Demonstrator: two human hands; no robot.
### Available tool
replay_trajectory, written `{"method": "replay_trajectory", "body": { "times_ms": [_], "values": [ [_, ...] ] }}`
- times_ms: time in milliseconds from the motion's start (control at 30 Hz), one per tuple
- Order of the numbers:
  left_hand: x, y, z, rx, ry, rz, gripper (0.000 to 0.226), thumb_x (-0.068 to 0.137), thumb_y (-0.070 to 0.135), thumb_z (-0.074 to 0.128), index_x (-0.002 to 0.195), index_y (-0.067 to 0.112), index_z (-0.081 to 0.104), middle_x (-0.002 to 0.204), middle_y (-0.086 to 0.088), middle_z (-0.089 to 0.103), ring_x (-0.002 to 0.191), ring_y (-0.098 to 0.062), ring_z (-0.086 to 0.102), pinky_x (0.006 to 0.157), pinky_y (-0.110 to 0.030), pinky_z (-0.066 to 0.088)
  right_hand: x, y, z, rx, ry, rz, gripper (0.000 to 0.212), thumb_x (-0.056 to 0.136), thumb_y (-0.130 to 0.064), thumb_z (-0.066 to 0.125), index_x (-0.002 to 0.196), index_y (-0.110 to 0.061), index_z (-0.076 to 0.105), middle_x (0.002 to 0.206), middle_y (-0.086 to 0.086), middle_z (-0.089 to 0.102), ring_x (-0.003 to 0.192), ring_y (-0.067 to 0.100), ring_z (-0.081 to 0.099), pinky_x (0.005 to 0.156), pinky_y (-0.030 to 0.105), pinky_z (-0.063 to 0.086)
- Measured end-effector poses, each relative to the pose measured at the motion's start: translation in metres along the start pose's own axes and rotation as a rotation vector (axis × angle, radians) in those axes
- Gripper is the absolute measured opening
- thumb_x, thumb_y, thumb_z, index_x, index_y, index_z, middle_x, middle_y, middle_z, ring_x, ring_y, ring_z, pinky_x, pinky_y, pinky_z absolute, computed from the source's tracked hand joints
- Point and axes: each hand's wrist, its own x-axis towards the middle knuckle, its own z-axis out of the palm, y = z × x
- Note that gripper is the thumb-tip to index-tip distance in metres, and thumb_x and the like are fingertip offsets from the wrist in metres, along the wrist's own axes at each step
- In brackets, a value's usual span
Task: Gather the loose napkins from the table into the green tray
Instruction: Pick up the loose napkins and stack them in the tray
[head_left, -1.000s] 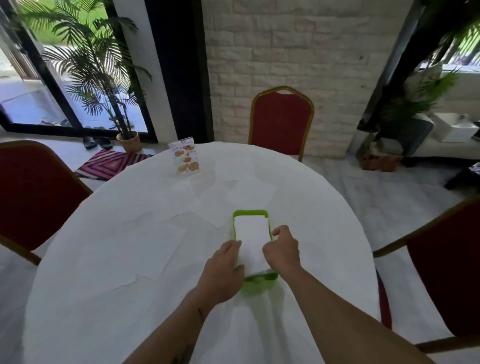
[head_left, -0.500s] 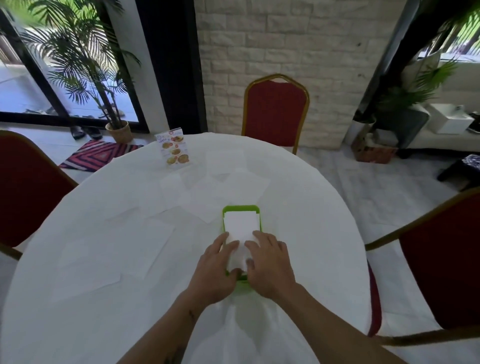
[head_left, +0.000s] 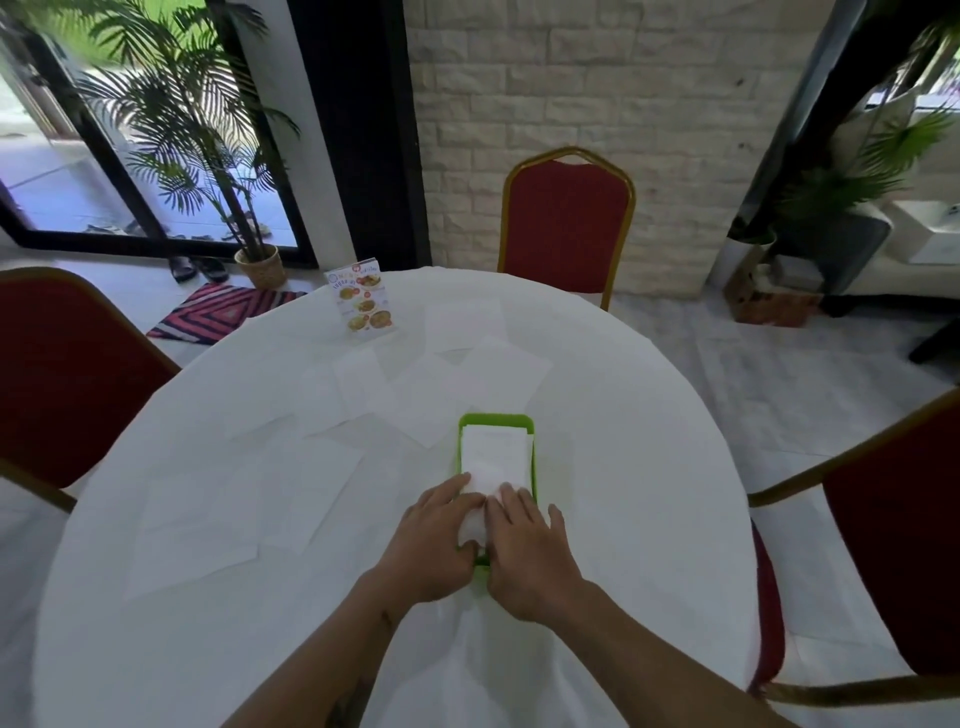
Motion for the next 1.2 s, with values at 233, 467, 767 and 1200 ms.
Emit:
{"method": "replay_trajectory", "body": {
  "times_ms": [233, 467, 767, 1200],
  "values": [
    [-0.013, -0.006, -0.013, -0.131, 0.232, -0.011, 0.046, 0.082, 0.022, 0.053, 0.128, 0.025, 0.054, 0.131, 0.010, 0.054, 0.120, -0.010, 0.050, 0.104, -0.029, 0.041, 0.011, -0.014, -0.032, 0.068, 0.106, -0.025, 0.054, 0.095, -0.030, 0.036, 0.147, -0.015, 0.034, 0.159, 0.002, 0.027, 0.148, 0.017, 0.018, 0.119, 0.055, 0.002],
    [-0.043, -0.058, -0.043, -0.250, 0.367, -0.121, 0.038, 0.086, 0.014, 0.055, 0.122, 0.024, 0.059, 0.126, 0.011, 0.058, 0.114, -0.005, 0.053, 0.097, -0.018, 0.038, 0.033, -0.071, -0.035, 0.159, 0.110, -0.050, 0.058, 0.094, -0.027, 0.043, 0.150, -0.016, 0.034, 0.158, 0.000, 0.030, 0.146, 0.017, 0.025, 0.121, 0.046, 0.012],
    [-0.111, -0.205, -0.071, -0.250, 0.338, -0.395, 0.050, 0.083, 0.016, 0.053, 0.133, 0.018, 0.050, 0.141, 0.004, 0.045, 0.123, -0.016, 0.049, 0.100, -0.027, 0.041, 0.047, -0.181, 0.028, 0.164, -0.070, -0.023, 0.056, 0.091, -0.025, 0.047, 0.146, -0.016, 0.039, 0.153, 0.002, 0.037, 0.138, 0.022, 0.038, 0.114, 0.038, 0.030],
    [-0.119, -0.277, -0.092, 0.021, -0.017, -0.389, 0.075, 0.085, 0.025, 0.047, 0.152, 0.023, 0.013, 0.162, 0.000, 0.001, 0.149, -0.019, -0.002, 0.120, -0.048, 0.001, 0.052, -0.232, 0.062, 0.138, -0.210, 0.144, 0.058, 0.092, -0.025, 0.043, 0.148, -0.019, 0.033, 0.152, 0.007, 0.032, 0.137, 0.028, 0.032, 0.111, 0.038, 0.032]
  ]
}}
